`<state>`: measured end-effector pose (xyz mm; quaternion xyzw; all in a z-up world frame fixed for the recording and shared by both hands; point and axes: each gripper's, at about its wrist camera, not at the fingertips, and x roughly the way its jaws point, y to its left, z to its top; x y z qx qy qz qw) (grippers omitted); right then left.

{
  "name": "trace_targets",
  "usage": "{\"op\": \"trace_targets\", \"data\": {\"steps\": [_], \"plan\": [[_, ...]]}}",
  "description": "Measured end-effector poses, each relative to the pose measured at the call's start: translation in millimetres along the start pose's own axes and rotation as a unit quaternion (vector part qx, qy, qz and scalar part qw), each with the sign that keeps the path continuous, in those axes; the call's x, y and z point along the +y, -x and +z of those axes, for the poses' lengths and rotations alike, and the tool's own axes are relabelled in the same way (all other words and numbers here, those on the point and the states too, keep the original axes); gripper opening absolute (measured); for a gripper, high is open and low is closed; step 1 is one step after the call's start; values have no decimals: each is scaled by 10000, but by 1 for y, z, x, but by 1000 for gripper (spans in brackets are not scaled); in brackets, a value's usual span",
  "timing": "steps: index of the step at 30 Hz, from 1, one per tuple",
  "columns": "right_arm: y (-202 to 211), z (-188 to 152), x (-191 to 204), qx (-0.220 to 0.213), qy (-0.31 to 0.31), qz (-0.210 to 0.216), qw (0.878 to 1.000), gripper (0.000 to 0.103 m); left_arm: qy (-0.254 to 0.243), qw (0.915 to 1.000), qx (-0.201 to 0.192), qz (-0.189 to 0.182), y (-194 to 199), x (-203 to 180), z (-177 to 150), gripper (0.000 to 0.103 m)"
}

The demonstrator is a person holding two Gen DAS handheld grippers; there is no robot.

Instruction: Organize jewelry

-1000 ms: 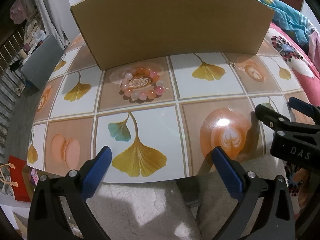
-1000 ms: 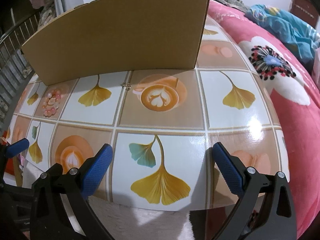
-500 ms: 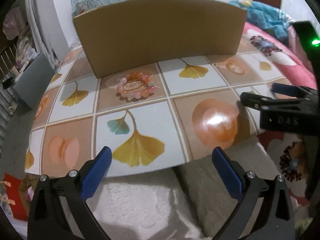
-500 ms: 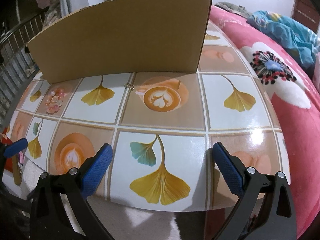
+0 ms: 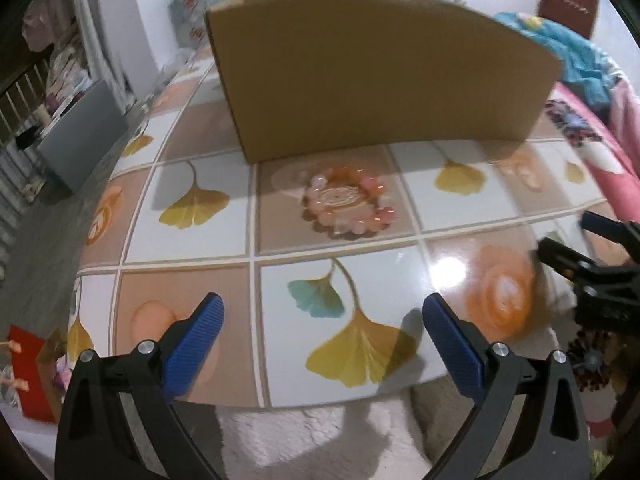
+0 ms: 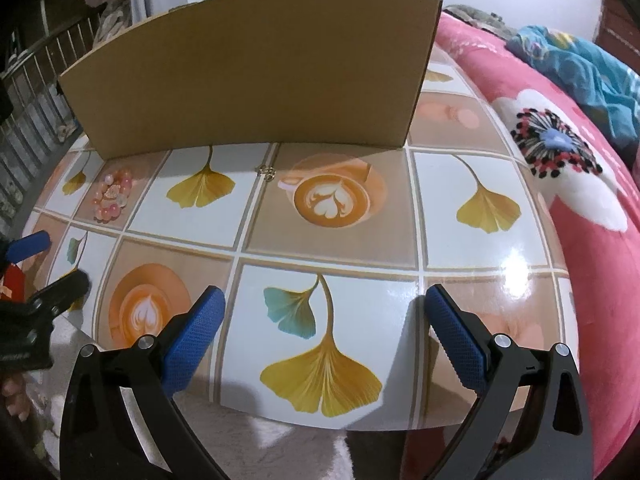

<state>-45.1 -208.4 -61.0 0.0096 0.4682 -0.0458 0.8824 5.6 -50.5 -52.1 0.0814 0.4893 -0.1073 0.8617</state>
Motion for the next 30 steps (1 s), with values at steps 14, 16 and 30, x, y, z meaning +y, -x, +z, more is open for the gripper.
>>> {"op": "trace_targets", "data": {"steps": [14, 16, 30], "plan": [[-9, 14, -3, 369, 0, -27, 9993, 95, 171, 9997, 136, 64, -5, 1, 6, 98], [-9, 15, -3, 398, 9, -28, 9992, 95, 170, 9997, 147, 68, -6, 2, 8, 98], [-9, 16, -5, 404, 8, -28, 9992, 95, 158, 9997, 164, 76, -5, 1, 7, 98]]}}
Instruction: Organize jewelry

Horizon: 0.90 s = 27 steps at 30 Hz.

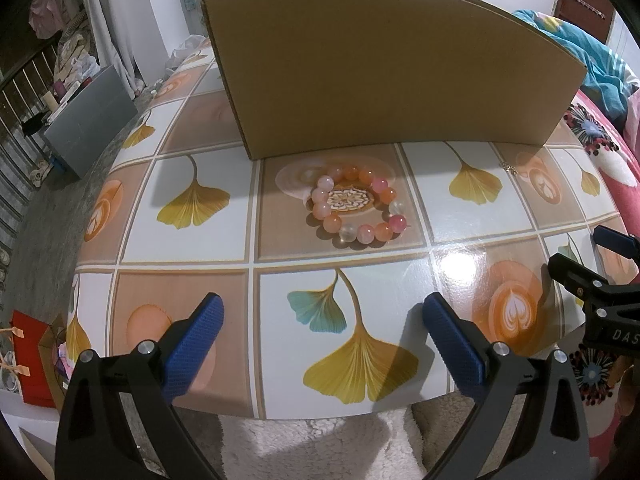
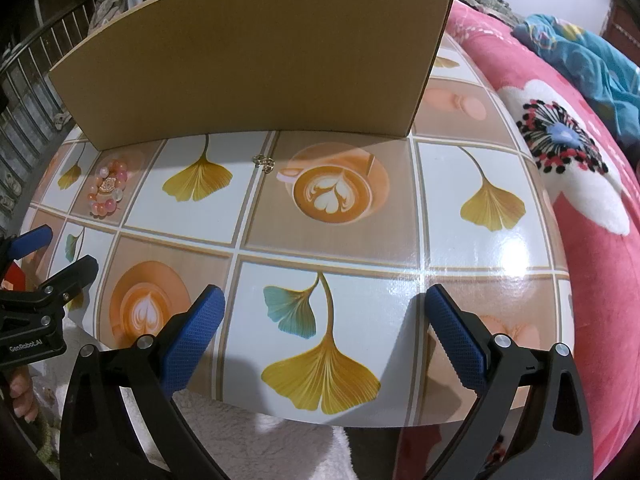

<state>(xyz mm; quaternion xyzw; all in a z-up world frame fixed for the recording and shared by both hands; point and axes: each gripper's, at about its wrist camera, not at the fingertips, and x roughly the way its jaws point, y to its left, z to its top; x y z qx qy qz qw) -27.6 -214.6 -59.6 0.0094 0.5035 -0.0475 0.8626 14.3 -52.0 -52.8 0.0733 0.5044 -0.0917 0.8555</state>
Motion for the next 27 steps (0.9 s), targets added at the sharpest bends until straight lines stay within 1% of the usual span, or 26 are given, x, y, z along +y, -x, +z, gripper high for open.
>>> {"op": "trace_targets", "data": {"steps": [6, 8, 10, 12, 13, 15, 16, 18, 20, 21, 22, 24, 27], "plan": [[-1, 2, 1, 4, 1, -4, 10000, 95, -54, 10000, -35, 0, 0, 0, 1, 98], [0, 1, 2, 3, -2, -6, 10000, 95, -194, 9995, -251, -15, 5, -2, 0, 98], [0, 1, 1, 11, -5, -7, 10000, 95, -259, 9973, -638, -238, 15, -1, -2, 98], [0, 1, 1, 4, -7, -8, 10000, 95, -384, 9933, -966, -500, 25, 0, -3, 92], [-1, 2, 1, -1, -11, -7, 10000, 95, -449, 9917, -1057, -578, 28, 0, -3, 88], [0, 1, 1, -9, -4, -6, 10000, 95, -591, 9883, -1202, -727, 32, -1, -1, 79], [0, 2, 1, -19, -4, -5, 10000, 95, -685, 9864, -1246, -820, 33, -2, 1, 71], [1, 0, 1, -61, -5, -4, 10000, 95, -819, 9846, -1250, -910, 31, -4, 4, 62], [2, -1, 1, -107, 2, 6, 9999, 95, -958, 9839, -1147, -981, 24, -8, 11, 46], [2, -1, 1, -132, 16, 22, 9999, 95, -993, 9839, -1103, -998, 21, -10, 12, 43], [2, -3, 0, -154, 29, 34, 9999, 95, -1040, 9837, -1040, -1035, 18, -11, 14, 36], [2, -3, -1, -206, 76, 72, 9997, 95, -1088, 9839, -944, -1059, 12, -12, 16, 30], [3, -5, -3, -264, 150, 141, 9994, 95, -1136, 9847, -788, -1059, 3, -13, 20, 26]]}}
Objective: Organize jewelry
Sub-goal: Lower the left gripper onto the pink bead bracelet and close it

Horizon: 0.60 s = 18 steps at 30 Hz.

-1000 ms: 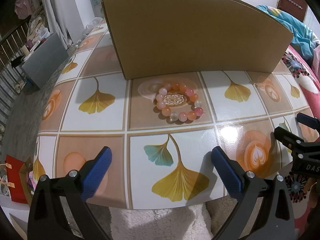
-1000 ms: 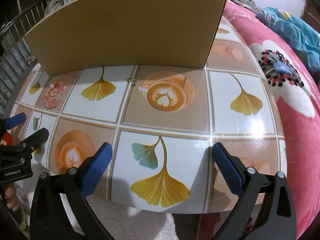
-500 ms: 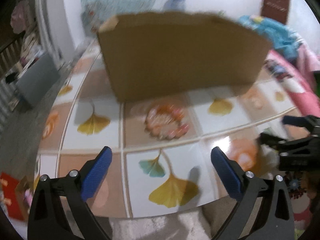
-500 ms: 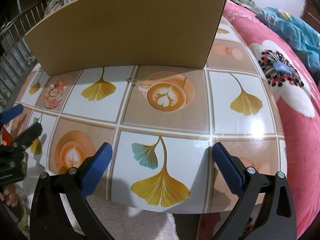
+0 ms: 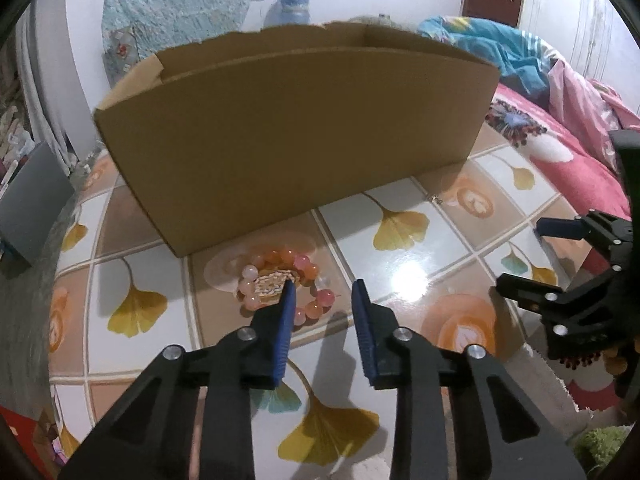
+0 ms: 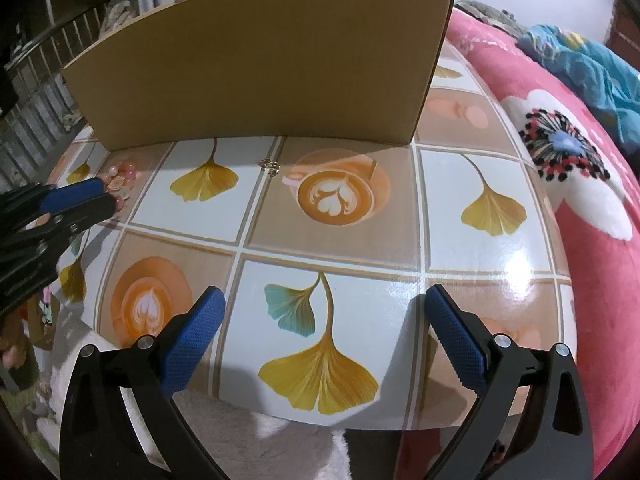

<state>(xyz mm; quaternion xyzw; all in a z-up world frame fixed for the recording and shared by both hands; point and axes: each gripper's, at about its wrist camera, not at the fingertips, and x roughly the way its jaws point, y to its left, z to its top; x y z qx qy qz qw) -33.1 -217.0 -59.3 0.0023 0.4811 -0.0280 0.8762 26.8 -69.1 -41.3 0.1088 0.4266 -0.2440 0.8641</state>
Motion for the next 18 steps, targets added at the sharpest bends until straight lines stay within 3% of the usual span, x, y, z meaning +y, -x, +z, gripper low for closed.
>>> {"op": "trace_targets", "data": {"steps": [7, 10, 18], "plan": [[5, -4, -6, -145, 204, 234, 9994, 92, -215, 9997, 91, 95, -9, -2, 2, 17], [8, -2, -12, -248, 223, 417, 9986, 78, -226, 9997, 88, 68, -11, 0, 4, 10], [4, 29, -8, -554, 634, 714, 9939, 51, -149, 9999, 47, -49, -11, 2, 3, 10]]}}
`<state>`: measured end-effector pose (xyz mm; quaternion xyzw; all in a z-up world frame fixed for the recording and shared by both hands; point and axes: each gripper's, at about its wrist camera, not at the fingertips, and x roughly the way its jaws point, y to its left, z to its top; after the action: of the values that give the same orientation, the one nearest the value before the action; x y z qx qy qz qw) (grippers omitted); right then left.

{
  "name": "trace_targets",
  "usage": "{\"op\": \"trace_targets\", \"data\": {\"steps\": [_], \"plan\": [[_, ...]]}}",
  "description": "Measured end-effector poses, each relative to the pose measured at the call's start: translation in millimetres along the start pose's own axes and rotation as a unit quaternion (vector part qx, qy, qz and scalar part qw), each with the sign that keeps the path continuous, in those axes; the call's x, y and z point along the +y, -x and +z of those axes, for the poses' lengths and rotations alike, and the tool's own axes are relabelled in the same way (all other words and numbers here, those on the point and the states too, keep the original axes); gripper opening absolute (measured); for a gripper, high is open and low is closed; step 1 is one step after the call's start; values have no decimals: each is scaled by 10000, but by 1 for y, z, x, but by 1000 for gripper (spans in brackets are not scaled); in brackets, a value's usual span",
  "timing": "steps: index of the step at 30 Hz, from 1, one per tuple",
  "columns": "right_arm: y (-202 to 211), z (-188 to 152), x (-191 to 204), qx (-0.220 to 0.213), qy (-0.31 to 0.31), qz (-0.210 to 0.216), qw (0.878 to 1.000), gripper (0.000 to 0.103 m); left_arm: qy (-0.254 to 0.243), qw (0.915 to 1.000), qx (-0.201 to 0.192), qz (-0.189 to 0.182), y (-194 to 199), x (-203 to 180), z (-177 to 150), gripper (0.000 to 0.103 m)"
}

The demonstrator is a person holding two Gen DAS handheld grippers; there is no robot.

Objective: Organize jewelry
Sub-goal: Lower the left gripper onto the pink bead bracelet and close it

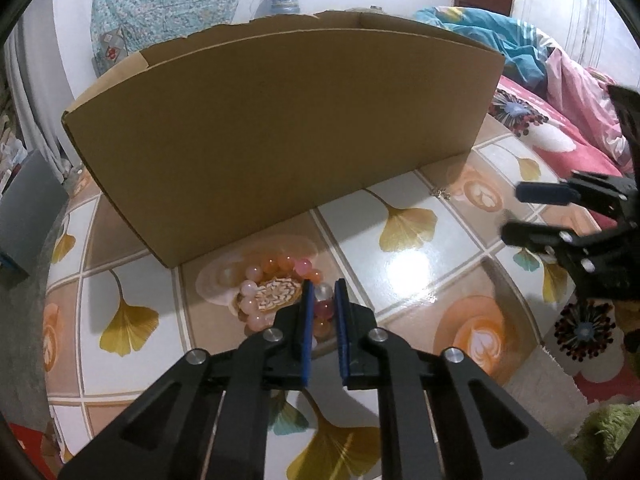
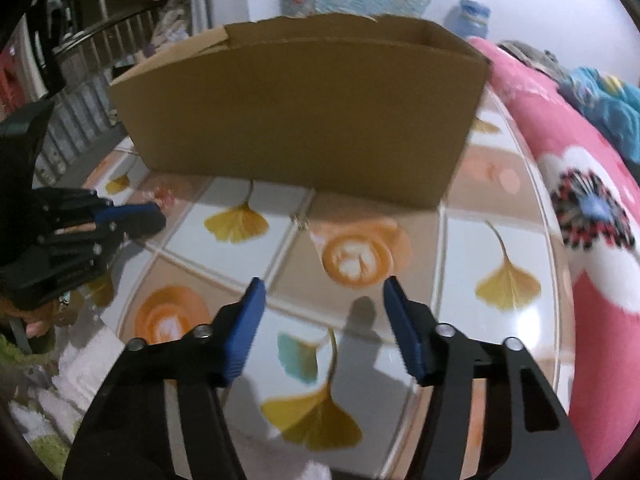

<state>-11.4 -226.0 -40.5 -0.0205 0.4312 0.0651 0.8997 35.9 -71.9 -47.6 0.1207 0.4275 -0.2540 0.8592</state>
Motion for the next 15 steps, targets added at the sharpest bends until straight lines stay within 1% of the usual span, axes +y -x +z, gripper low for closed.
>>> {"op": "trace_targets", "data": {"steps": [2, 3, 5, 6, 10, 15], "plan": [[-7, 9, 1, -7, 30, 82, 10000, 43, 43, 10000, -21, -32, 0, 1, 0, 10], [-11, 13, 1, -17, -2, 151, 9999, 42, 67, 10000, -27, -41, 0, 2, 0, 10], [-16, 18, 2, -17, -59, 270, 9996, 36, 117, 9999, -43, -82, 1, 4, 0, 10], [-19, 20, 2, -17, -79, 311, 9995, 35, 125, 9999, -49, -93, 1, 4, 0, 10], [-29, 22, 13, -4, 2, 292, 9996, 25, 132, 9998, -56, -157, 0, 5, 1, 10], [-36, 30, 17, -61, 247, 218, 9994, 22, 90, 9998, -59, -190, -2, 5, 3, 10]]}}
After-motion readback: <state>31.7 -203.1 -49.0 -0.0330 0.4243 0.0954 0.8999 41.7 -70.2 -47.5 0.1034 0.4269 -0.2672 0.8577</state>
